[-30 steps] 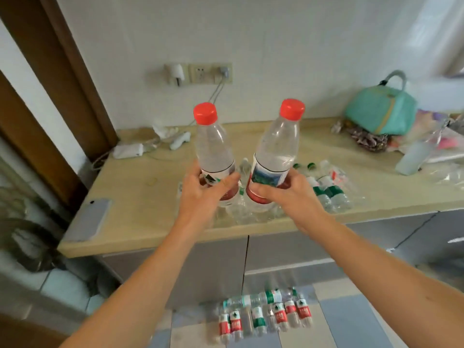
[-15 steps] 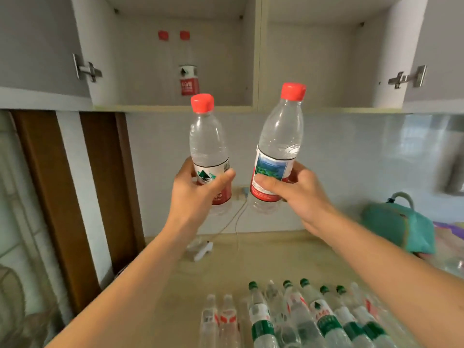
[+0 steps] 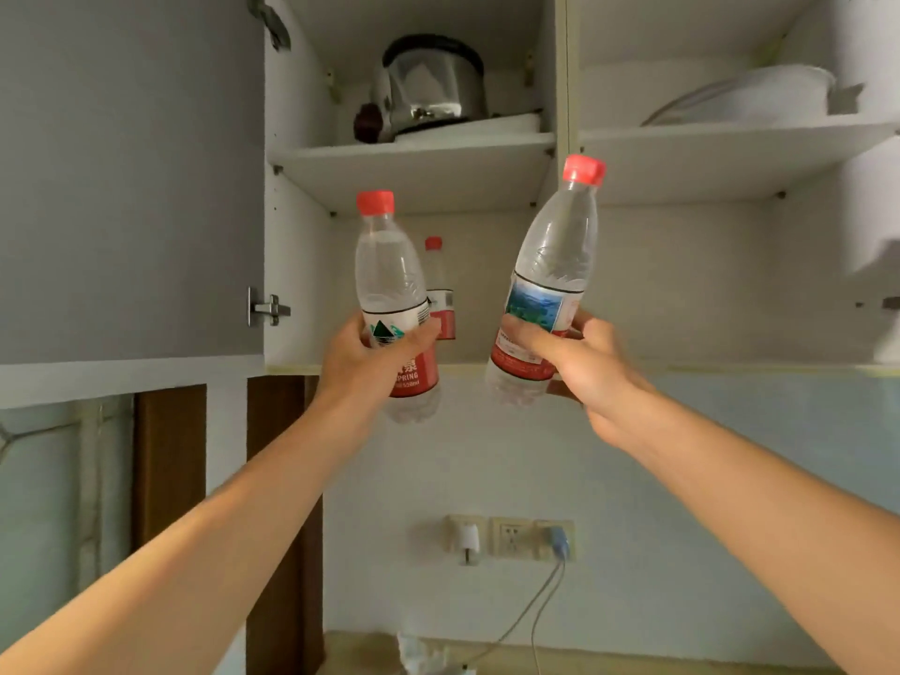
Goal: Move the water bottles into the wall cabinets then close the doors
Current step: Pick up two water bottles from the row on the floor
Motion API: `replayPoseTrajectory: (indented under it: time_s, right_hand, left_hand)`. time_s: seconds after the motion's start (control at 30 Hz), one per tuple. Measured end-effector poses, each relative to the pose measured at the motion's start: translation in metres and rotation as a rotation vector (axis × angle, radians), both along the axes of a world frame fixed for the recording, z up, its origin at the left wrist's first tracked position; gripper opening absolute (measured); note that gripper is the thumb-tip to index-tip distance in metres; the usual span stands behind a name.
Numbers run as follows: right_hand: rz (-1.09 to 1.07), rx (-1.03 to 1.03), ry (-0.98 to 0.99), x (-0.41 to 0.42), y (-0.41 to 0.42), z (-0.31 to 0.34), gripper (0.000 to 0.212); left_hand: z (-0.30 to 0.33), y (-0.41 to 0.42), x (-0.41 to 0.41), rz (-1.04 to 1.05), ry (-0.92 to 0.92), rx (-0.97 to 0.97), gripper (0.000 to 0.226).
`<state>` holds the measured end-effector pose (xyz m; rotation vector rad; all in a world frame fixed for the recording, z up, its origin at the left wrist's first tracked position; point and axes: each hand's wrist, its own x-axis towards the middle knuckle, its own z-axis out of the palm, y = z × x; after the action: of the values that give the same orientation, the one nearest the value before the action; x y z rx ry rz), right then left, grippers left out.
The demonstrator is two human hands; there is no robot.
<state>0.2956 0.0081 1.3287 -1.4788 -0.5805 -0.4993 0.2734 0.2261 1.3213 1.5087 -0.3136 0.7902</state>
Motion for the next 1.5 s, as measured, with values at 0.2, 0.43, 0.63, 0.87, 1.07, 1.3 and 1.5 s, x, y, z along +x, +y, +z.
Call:
replayPoseTrajectory:
  time_s: [0.2,0.43,0.63,0.87,1.07,1.3,1.5]
  right_hand:
    - [0.040,-0.030,-0.041,0.053,0.033,0.032,0.041]
    - [-0.013,-0.090,0.006,0.118,0.081,0.061,0.038]
    - [-0.157,-0.201,0.079,0.172,0.107,0.057,0.041]
    - [-0.281,-0.341,0.095,0.215,0.115,0.055,0.033]
    - [-0.364,-0.445,0.147,0.233,0.120,0.059,0.046]
    - [-0.430,-0.433,0.125,0.244,0.126,0.059,0.051]
    - [-0.448,-0.422,0.124,0.245,0.128,0.053,0.051]
  left_hand:
    - [0.033,0.040,0.058,0.018,-0.030,-0.057,0.036]
    - [0.057,0.073,0.132,-0.011,0.038,-0.034,0.040]
    - [0.060,0.092,0.189,0.053,0.076,0.107,0.051]
    - [0.058,0.110,0.245,0.045,0.186,0.298,0.062]
    - [0.068,0.122,0.268,0.066,0.235,0.467,0.066]
    - [0.069,0.122,0.284,0.098,0.221,0.461,0.057]
    - [0.063,0.116,0.282,0.195,0.208,0.436,0.053]
